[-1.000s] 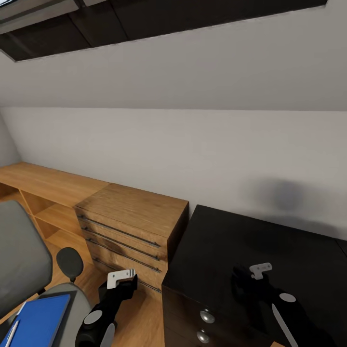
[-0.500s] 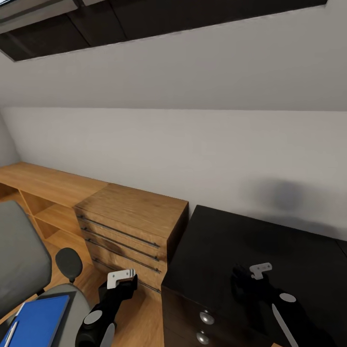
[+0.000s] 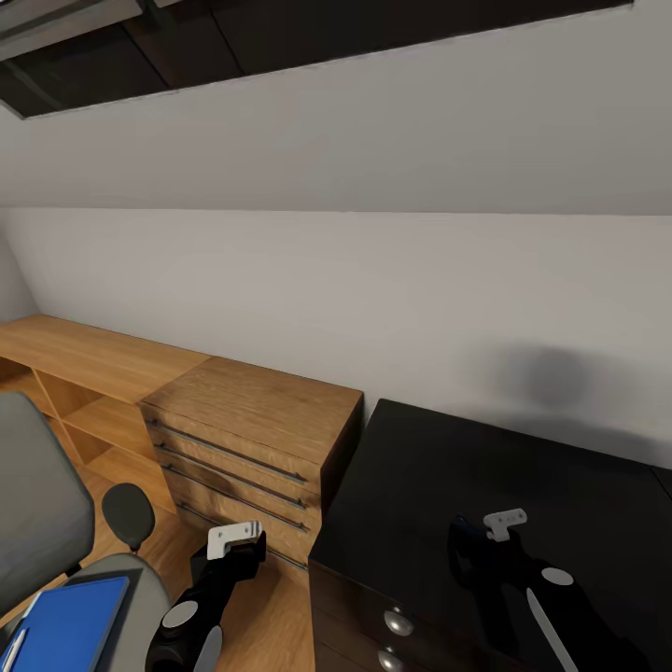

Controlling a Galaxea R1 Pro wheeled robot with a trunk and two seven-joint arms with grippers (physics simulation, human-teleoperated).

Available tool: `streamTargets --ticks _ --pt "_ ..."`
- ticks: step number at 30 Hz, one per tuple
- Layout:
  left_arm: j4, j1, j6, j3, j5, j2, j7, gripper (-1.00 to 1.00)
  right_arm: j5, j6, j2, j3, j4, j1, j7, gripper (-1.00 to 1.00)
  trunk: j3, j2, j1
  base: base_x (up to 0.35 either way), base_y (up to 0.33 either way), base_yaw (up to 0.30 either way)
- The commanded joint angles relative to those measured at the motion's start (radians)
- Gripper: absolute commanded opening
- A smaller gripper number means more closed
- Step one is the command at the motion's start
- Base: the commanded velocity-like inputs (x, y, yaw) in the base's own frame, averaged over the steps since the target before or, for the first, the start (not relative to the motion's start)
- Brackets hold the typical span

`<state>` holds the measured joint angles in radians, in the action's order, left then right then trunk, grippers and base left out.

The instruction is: In the bedroom, organize the workspace by keeping the computer under the desk, ensuring the monitor is on the desk, placing the keyboard on the desk next to the monitor, placing the mouse on the desk next to the keyboard, moving the folder from the swivel chair onto the desk next to the mouse, stacking the notebook on top of the folder with the pen on top of the notebook, and positioning the swivel chair next to the desk.

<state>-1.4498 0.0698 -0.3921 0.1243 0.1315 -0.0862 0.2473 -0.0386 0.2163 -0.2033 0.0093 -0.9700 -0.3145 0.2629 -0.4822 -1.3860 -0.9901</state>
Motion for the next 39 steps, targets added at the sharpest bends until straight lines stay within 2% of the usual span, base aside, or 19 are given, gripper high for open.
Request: streamTargets --ticks 1,2,28,39 --pt "-0.001 0.001 -0.004 0.002 0.011 0.0 0.009 1.0 0.013 0.008 -0.001 0.001 0.002 0.0 -0.001 1.0 -0.001 -0.001 0.0 0.0 0.0 0.0" --pt "-0.001 0.001 -0.004 0.002 0.011 0.0 0.009 1.0 0.013 0.008 -0.001 0.001 0.002 0.0 -0.001 -1.0 -0.001 -0.001 0.0 0.0 0.0 0.0" --pt "-0.001 0.001 -0.004 0.001 0.01 0.0 0.009 1.0 0.013 0.008 0.005 0.01 -0.001 0.0 -0.003 -1.0 -0.001 -0.001 0.0 0.0 0.0 0.0" --pt "0.0 0.001 -0.004 0.002 0.011 0.0 0.009 1.0 0.011 0.009 0.008 0.014 -0.007 0.0 -0.004 -1.0 -0.001 -0.001 0.0 -0.277 0.127 0.0"
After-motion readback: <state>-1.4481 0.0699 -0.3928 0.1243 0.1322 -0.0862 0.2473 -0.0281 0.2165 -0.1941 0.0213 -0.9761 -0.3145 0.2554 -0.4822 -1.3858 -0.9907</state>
